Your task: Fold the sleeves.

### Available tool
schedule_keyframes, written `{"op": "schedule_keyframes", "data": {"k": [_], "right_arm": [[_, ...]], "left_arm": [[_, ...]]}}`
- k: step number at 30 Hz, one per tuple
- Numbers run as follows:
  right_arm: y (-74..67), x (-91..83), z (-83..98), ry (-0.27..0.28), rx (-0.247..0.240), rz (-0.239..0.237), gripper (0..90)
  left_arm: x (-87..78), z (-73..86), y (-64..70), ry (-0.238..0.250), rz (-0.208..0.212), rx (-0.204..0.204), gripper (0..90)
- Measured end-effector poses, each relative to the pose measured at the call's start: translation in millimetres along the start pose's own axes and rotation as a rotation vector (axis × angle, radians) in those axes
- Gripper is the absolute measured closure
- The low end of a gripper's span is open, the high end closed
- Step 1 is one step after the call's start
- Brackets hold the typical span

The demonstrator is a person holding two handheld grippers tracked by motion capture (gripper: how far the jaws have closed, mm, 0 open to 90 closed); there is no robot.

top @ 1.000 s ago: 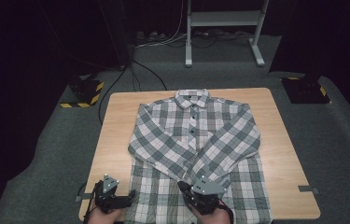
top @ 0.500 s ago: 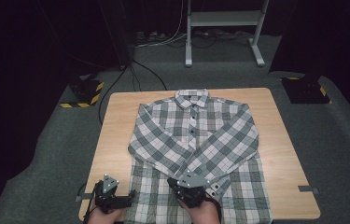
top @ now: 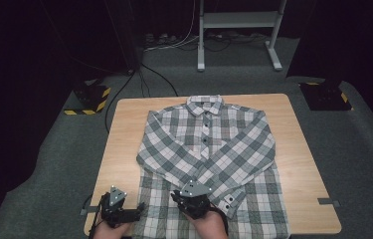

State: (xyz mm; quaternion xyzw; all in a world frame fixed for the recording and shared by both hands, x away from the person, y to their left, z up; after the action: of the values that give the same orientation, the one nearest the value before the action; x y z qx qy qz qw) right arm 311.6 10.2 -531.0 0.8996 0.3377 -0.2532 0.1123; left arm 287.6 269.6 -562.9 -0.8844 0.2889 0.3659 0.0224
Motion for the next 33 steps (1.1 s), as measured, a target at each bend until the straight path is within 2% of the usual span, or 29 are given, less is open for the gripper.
{"op": "schedule_keyframes", "data": {"k": [3,10,17,22,28,33], "right_arm": [[-0.9,-3.2,-1.7,0.011,0.004,-0.015,72.0],[4.5,-16.2,-8.3,0.052,0.010,-0.008,55.3],[22.1,-24.2,-4.7,0.049,0.047,0.025,31.7],[39.4,-29.9,5.5,0.051,0.075,0.077,18.3],[62.2,-39.8,19.5,0.039,0.114,0.133,10.5],[78.2,-48.5,29.7,0.028,0.133,0.159,9.0]], "left_arm": [[0.0,0.0,0.1,0.001,0.001,0.001,0.7],[0.1,0.0,0.1,0.000,0.002,0.003,0.7],[0.1,-0.1,0.5,-0.003,0.005,0.009,0.7],[0.6,-0.2,1.8,-0.009,0.016,0.023,0.4],[0.8,-0.4,2.1,-0.012,0.020,0.029,0.3],[0.7,-0.4,2.0,-0.012,0.025,0.031,0.3]]}}
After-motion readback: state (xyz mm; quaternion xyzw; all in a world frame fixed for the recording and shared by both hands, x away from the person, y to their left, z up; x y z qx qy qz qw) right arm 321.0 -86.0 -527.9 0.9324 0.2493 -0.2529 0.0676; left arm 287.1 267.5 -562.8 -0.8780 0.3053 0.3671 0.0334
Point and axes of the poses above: each handheld gripper's, and its own axes: x roughly forward along the jaws, z roughly out of its underside, y roughly to its right, the point moved 2 cm from there along x, roughly forward along the jaws, and after that the axes turned 14 degrees about z, right-handed, at the moved point
